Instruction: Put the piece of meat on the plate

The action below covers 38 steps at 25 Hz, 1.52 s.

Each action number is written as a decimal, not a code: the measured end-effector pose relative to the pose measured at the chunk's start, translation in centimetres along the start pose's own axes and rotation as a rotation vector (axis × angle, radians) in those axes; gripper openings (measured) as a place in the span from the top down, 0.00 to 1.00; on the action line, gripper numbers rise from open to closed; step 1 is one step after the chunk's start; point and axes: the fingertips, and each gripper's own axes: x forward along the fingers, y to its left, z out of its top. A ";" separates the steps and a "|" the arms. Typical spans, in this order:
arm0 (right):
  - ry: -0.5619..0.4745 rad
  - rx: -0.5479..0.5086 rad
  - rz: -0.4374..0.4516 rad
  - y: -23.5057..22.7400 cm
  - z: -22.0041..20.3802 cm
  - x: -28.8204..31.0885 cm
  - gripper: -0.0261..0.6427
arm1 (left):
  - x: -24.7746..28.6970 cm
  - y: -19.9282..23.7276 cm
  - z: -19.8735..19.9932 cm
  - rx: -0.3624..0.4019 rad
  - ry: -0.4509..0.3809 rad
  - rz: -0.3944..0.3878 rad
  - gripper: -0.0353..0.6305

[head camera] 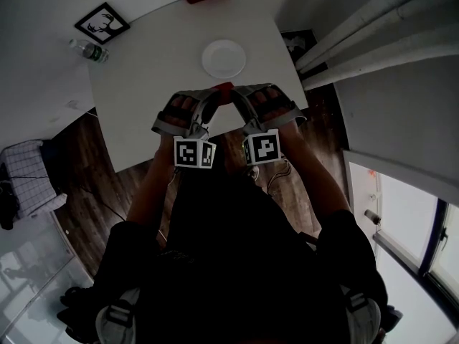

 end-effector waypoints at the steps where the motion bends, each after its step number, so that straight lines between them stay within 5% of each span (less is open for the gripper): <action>1: 0.016 0.001 -0.005 -0.1 -0.6 0.1 0.82 | 0.0 0.0 -0.5 -0.003 0.016 0.010 0.81; 3: 0.062 0.024 -0.010 0.1 -2.4 0.4 0.82 | -0.3 0.3 -2.3 -0.056 0.062 0.040 0.85; 4: 0.082 0.059 -0.003 0.4 -3.4 0.5 0.82 | -0.6 0.5 -3.4 -0.128 0.084 0.049 0.94; 10: 0.133 0.297 0.024 1.6 -5.4 0.7 0.82 | -1.5 0.2 -7.1 -0.917 0.079 0.015 0.94; 12: 0.150 0.388 0.048 1.9 -5.3 0.9 0.82 | -1.3 -1.0 -7.5 -1.133 0.062 0.019 0.94; 14: 0.164 0.453 0.075 2.2 -5.3 1.3 0.82 | -1.0 -2.0 -7.8 -1.267 0.051 0.022 0.94; 23: 0.227 0.348 0.164 3.8 -6.3 5.6 0.82 | -0.3 -3.8 -8.4 -1.349 0.051 -0.028 0.94; 38: 0.270 0.351 0.250 4.5 -7.0 12.1 0.82 | 1.3 -4.4 -11.3 -1.405 0.068 -0.073 0.94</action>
